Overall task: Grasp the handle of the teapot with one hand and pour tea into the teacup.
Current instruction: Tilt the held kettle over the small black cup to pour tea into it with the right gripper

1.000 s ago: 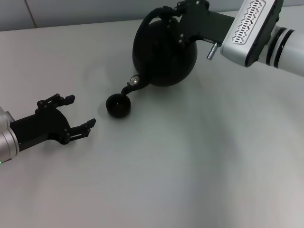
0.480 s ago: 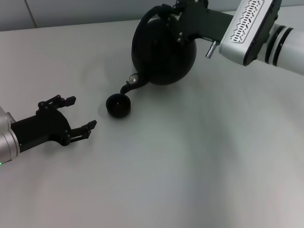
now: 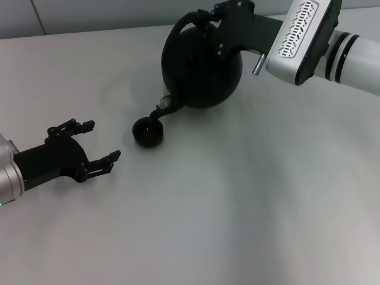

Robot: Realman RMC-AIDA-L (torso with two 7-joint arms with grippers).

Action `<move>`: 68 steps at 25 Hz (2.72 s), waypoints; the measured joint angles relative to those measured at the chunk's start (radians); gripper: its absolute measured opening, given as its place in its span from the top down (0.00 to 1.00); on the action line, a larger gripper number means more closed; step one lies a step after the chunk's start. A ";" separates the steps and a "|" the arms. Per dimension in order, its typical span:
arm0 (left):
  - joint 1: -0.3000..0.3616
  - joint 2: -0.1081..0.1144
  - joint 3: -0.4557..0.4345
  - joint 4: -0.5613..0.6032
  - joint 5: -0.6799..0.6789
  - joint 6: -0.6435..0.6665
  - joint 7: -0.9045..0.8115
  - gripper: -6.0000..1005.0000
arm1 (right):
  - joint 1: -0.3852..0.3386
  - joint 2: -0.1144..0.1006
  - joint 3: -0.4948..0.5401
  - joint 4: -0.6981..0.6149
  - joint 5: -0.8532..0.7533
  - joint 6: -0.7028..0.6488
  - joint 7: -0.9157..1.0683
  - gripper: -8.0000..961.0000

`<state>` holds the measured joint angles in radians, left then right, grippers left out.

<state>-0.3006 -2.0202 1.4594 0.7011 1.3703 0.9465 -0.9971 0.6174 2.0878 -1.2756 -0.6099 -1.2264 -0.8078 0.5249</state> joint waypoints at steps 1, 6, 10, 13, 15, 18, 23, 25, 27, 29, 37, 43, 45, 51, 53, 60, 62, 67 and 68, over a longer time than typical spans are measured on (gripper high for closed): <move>0.000 0.000 0.000 0.000 0.000 0.000 0.000 0.16 | 0.000 0.000 -0.001 -0.003 0.001 0.001 0.000 0.92; 0.000 0.001 -0.001 0.000 0.000 0.000 0.000 0.16 | -0.001 0.000 -0.010 -0.009 0.003 0.007 0.000 0.92; 0.000 0.001 -0.001 0.000 -0.001 0.000 0.000 0.16 | -0.001 0.000 -0.012 -0.010 0.004 0.009 0.000 0.92; 0.000 0.001 -0.001 0.000 -0.001 0.000 0.000 0.16 | 0.000 0.000 -0.015 -0.011 0.005 0.009 0.000 0.92; 0.000 0.002 -0.001 0.000 0.000 0.000 0.000 0.16 | 0.000 0.000 -0.021 -0.011 0.006 0.010 0.000 0.92; 0.000 0.002 -0.001 0.000 0.000 0.000 0.000 0.16 | 0.000 0.000 -0.024 -0.013 0.008 0.012 0.000 0.92; 0.000 0.002 -0.001 0.000 0.001 0.000 0.000 0.16 | 0.000 0.001 -0.033 -0.023 0.009 0.026 0.000 0.92; 0.000 0.002 -0.001 0.000 0.001 0.000 0.000 0.16 | 0.000 0.001 -0.049 -0.029 0.009 0.043 0.000 0.92; 0.000 0.002 -0.001 0.000 0.001 0.000 0.001 0.16 | 0.000 0.002 -0.060 -0.033 0.010 0.053 0.000 0.92; 0.000 0.002 -0.001 -0.001 0.001 0.000 0.002 0.16 | 0.000 0.003 -0.062 -0.033 0.012 0.056 0.004 0.92; -0.002 0.002 -0.001 -0.002 0.001 0.000 0.004 0.16 | 0.000 0.002 -0.061 -0.033 0.013 0.056 0.024 0.92; -0.002 0.003 -0.001 -0.003 0.001 0.000 0.005 0.16 | 0.000 0.001 -0.063 -0.035 0.012 0.055 0.024 0.92; -0.002 0.003 -0.001 -0.003 0.001 0.000 0.005 0.16 | 0.000 0.001 -0.065 -0.038 0.010 0.055 0.024 0.92; -0.003 0.003 -0.001 -0.010 0.001 0.000 0.007 0.16 | 0.000 0.001 -0.076 -0.048 0.007 0.061 0.024 0.92; -0.003 0.003 -0.001 -0.010 0.001 0.000 0.007 0.16 | 0.000 0.001 -0.076 -0.048 0.007 0.061 0.024 0.92; -0.005 0.003 -0.003 -0.010 0.001 0.000 0.009 0.16 | 0.002 0.001 -0.069 -0.038 0.011 0.061 0.044 0.92; -0.005 0.002 -0.005 -0.009 0.001 0.000 0.009 0.16 | 0.004 -0.001 -0.061 -0.025 0.012 0.061 0.084 0.92; -0.006 0.001 -0.009 -0.009 0.001 0.000 0.011 0.16 | 0.005 -0.002 -0.013 0.018 0.017 0.056 0.129 0.92; -0.006 0.001 -0.011 -0.009 0.001 0.000 0.011 0.16 | 0.006 -0.002 -0.010 0.030 0.022 0.056 0.129 0.92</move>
<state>-0.3069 -2.0195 1.4486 0.6917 1.3714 0.9464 -0.9864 0.6234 2.0859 -1.2853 -0.5794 -1.2039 -0.7517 0.6537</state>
